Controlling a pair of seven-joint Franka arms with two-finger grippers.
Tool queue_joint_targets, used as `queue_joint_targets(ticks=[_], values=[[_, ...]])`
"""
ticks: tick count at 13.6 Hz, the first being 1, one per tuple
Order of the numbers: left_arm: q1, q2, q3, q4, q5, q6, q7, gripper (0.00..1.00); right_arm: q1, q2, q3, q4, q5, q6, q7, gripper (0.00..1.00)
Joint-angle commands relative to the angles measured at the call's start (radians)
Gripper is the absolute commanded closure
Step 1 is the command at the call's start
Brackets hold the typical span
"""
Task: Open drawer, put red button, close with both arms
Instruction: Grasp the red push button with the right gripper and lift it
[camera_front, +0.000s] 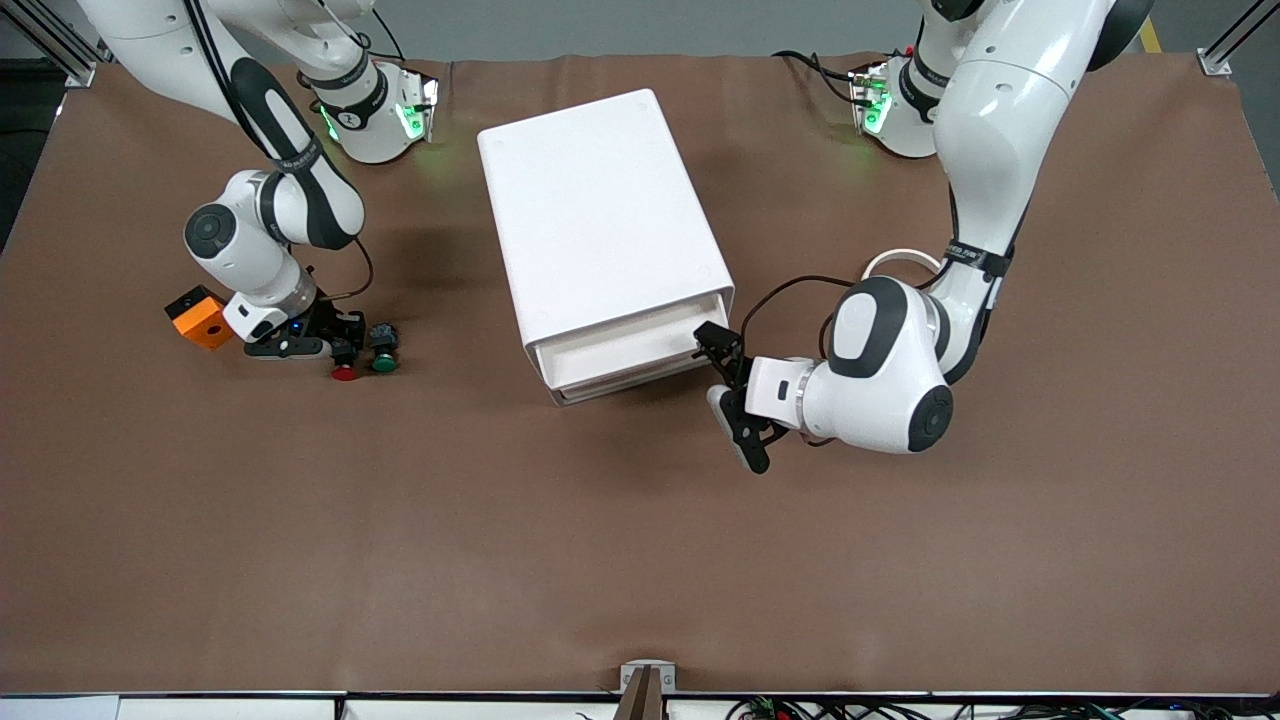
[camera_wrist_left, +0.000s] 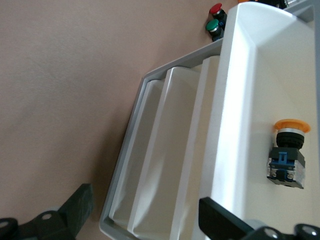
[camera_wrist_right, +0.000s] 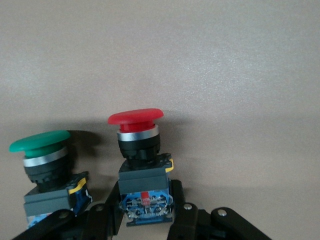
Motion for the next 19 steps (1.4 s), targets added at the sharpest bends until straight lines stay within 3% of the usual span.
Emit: queue_joint_targets(ticks=[1,4,7,10,13,16,19], values=[[-0.038,0.012,0.0,0.009,-0.02,0.027,-0.02,0.0,0.024,-0.036,0.007,0.027,0.02,-0.078,0.081,1.0],[-0.037,0.013,0.0,0.011,-0.017,0.028,-0.02,0.0,0.024,-0.12,0.006,0.118,0.019,-0.351,0.15,1.0],[-0.002,0.0,0.004,0.015,-0.023,0.015,-0.033,0.0,0.025,-0.177,0.006,0.22,0.017,-0.537,0.237,1.0],[0.017,-0.015,-0.003,0.02,-0.034,-0.054,-0.108,0.0,0.025,-0.193,0.006,0.41,0.007,-0.824,0.364,1.0],[0.046,-0.024,-0.003,0.02,-0.171,-0.102,-0.187,0.0,0.05,-0.191,0.006,0.588,0.005,-1.046,0.528,1.0],[0.055,-0.023,0.002,0.023,-0.189,-0.104,-0.218,0.0,0.077,-0.188,0.006,0.714,0.002,-1.18,0.696,1.0],[0.049,-0.02,0.028,0.037,-0.164,-0.033,-0.157,0.0,0.116,-0.188,0.006,0.769,0.0,-1.239,0.817,1.0]])
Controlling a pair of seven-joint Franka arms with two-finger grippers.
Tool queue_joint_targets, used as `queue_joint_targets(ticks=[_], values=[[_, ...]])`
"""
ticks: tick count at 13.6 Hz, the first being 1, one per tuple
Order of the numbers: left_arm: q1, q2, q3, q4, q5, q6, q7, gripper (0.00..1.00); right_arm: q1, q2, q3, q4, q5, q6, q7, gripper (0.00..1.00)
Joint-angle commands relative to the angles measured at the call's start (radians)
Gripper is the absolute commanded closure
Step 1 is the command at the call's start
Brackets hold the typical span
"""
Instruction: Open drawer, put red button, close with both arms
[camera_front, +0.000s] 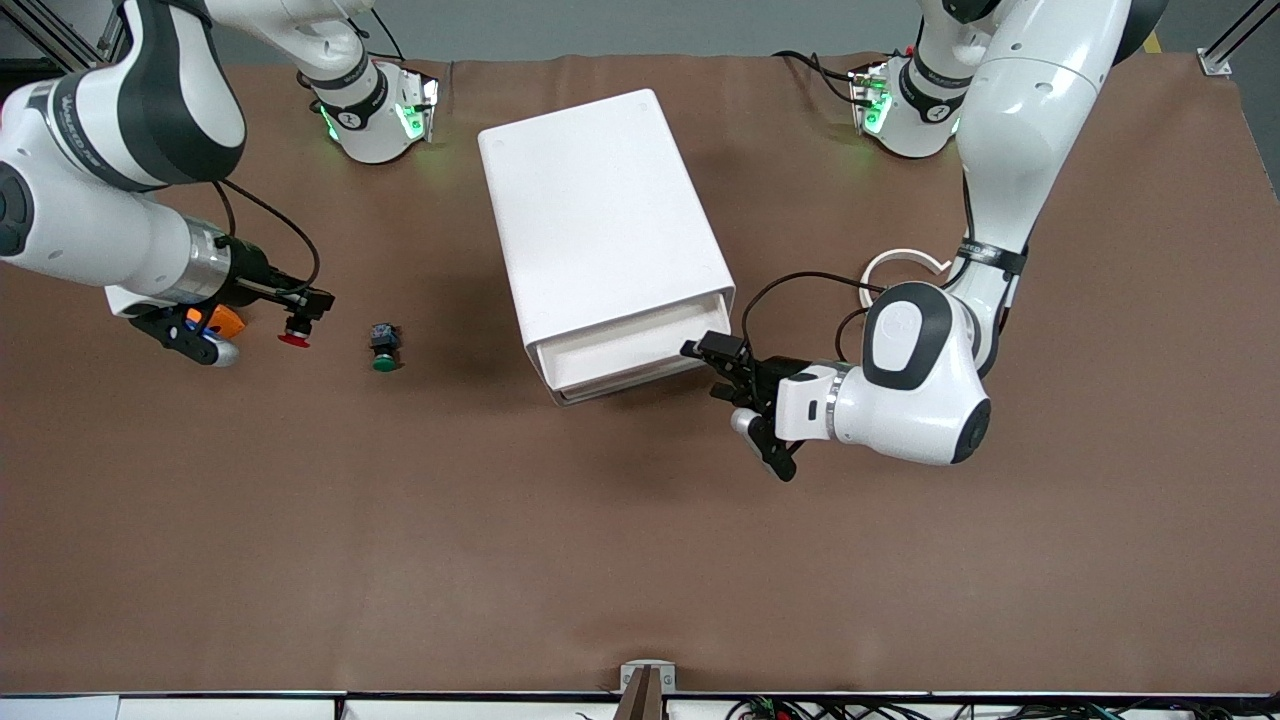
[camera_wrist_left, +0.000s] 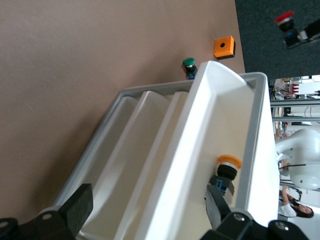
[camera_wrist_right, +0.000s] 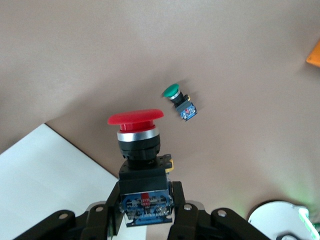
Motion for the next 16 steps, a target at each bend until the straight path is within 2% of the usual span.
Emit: queue_joint_targets(ticks=[1,3,7,9,11,13,16], values=[[-0.004,-0.009,0.02,0.01,0.035,0.061,0.06,0.0,0.038,0.013,-0.005,0.056,-0.001,-0.046,0.114,1.0],[-0.014,-0.008,0.017,0.01,0.127,0.13,0.111,0.0,0.044,0.012,-0.005,0.067,-0.001,-0.049,0.152,1.0],[-0.044,-0.003,0.015,0.005,0.202,0.176,0.154,0.0,0.047,0.009,-0.004,0.099,-0.029,-0.095,0.236,1.0],[-0.073,-0.003,0.014,0.0,0.216,0.176,0.151,0.0,0.051,0.009,0.001,0.15,-0.047,-0.137,0.339,1.0],[-0.103,0.004,0.017,-0.004,0.218,0.178,0.147,0.0,0.057,0.017,0.019,0.191,-0.131,-0.186,0.277,1.0],[-0.12,0.017,0.017,-0.004,0.218,0.188,0.142,0.0,0.058,0.02,0.019,0.217,-0.132,-0.189,0.202,1.0],[-0.136,0.017,0.017,-0.019,0.218,0.188,0.14,0.0,0.057,0.02,0.018,0.222,-0.112,-0.189,0.31,1.0]])
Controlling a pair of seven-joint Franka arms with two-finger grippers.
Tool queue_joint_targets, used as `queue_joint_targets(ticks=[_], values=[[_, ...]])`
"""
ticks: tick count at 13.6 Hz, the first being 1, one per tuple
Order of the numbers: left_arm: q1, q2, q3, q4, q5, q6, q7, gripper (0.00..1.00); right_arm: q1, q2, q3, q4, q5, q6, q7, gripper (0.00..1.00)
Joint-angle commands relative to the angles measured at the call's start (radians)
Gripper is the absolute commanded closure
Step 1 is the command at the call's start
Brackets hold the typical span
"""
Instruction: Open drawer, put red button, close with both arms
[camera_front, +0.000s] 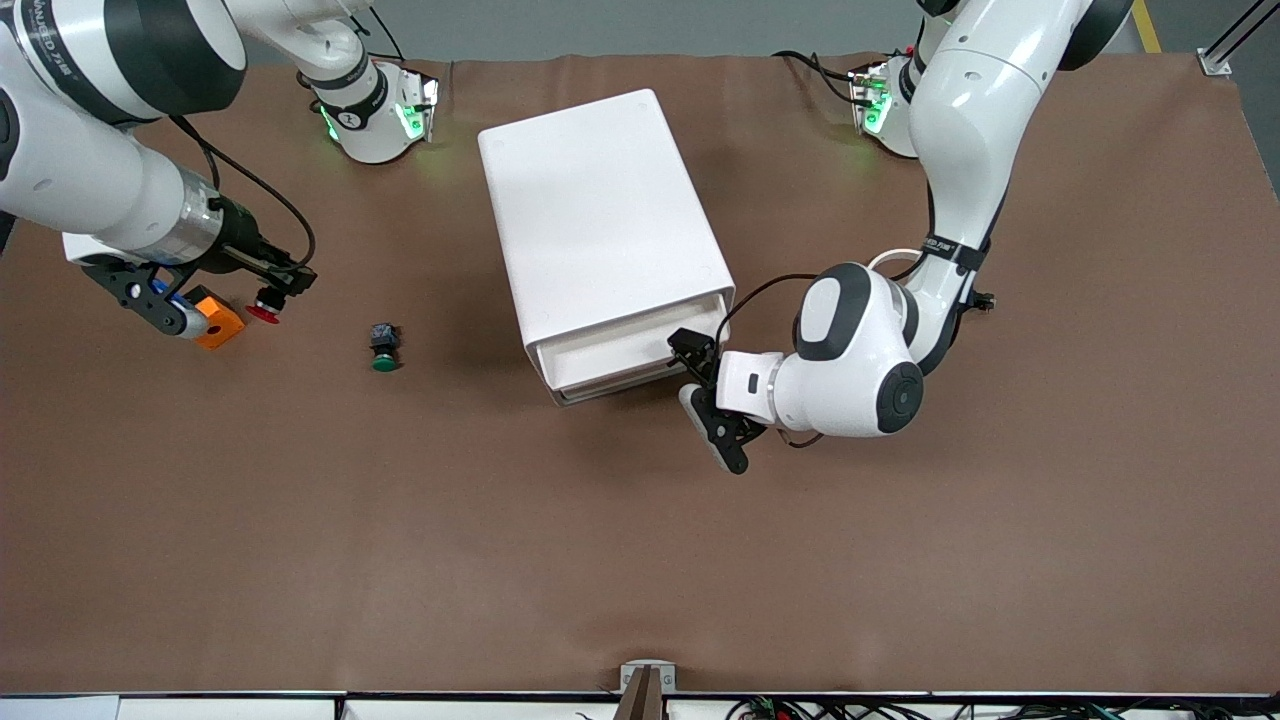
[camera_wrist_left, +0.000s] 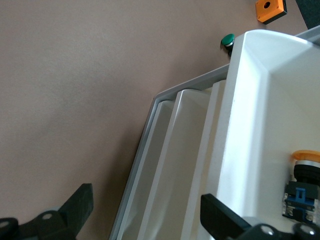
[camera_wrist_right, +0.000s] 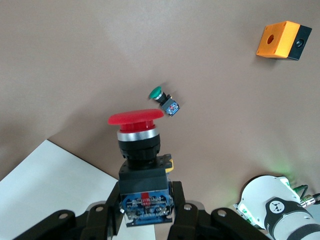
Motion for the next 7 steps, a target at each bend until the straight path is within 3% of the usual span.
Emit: queue_joint_targets(ticks=[1,7], values=[[-0.017,-0.002,0.005,-0.018,0.018,0.011,-0.003,0.0,0.006,0.016,-0.002,0.034,0.003,-0.021,0.12,1.0],[-0.016,0.006,0.008,-0.012,0.047,0.011,-0.006,0.0,0.005,0.03,-0.003,0.053,-0.017,-0.037,0.223,1.0]])
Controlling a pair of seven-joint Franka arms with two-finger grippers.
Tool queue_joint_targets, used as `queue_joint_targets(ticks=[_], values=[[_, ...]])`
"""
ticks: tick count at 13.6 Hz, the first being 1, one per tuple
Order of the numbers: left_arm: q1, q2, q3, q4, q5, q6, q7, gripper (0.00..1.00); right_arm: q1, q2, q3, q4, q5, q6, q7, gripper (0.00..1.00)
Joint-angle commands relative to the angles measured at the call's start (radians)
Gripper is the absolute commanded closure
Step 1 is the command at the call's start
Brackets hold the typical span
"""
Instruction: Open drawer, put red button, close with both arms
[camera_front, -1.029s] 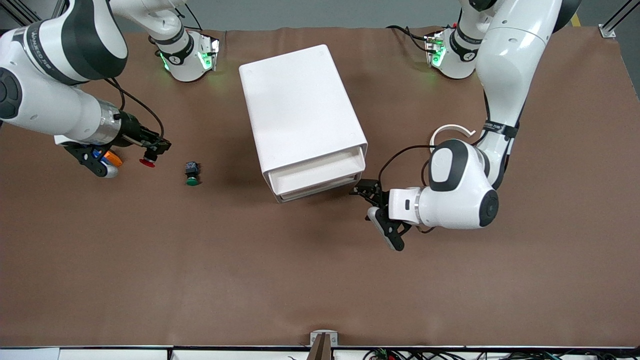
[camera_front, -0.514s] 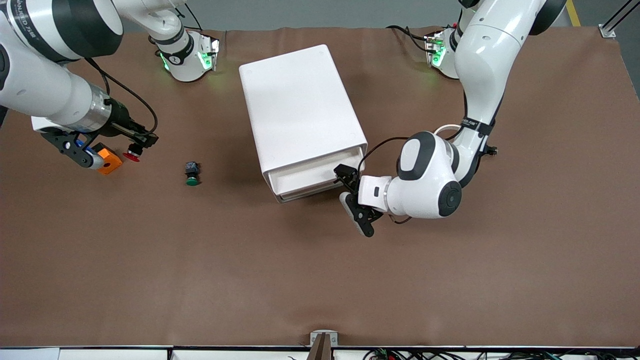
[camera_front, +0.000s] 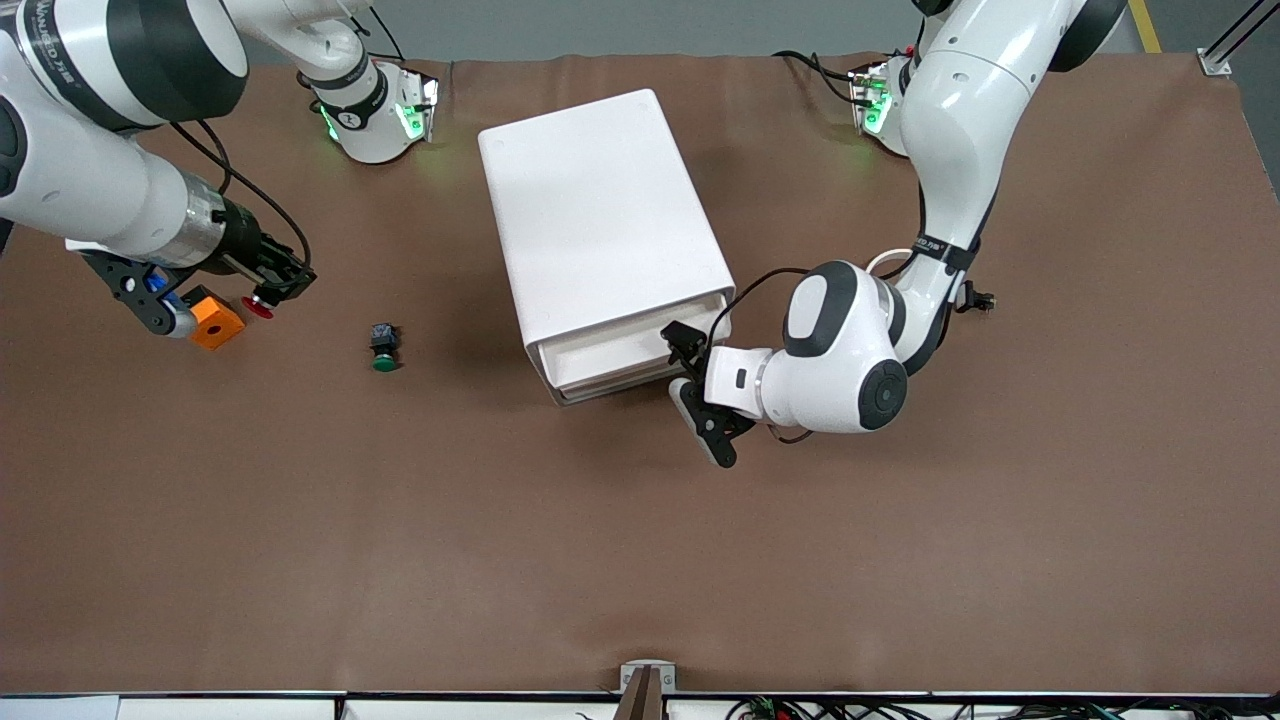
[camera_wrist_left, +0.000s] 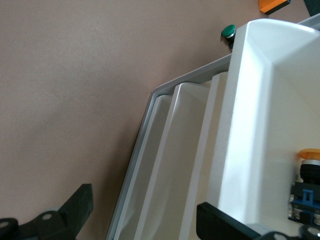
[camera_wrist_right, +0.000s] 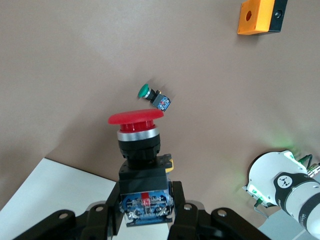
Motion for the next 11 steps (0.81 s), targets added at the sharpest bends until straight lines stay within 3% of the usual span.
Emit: queue_joint_targets(ticks=[1,11], values=[[0.005,0.002,0.024,-0.007,0.022,0.01,-0.004,0.0,0.006,0.014,-0.003,0.051,-0.017,-0.005,0.059,1.0],[-0.029,-0.009,0.027,-0.012,0.021,0.024,-0.044,0.0,-0.023,0.002,-0.004,0.084,0.026,0.049,0.273,1.0]])
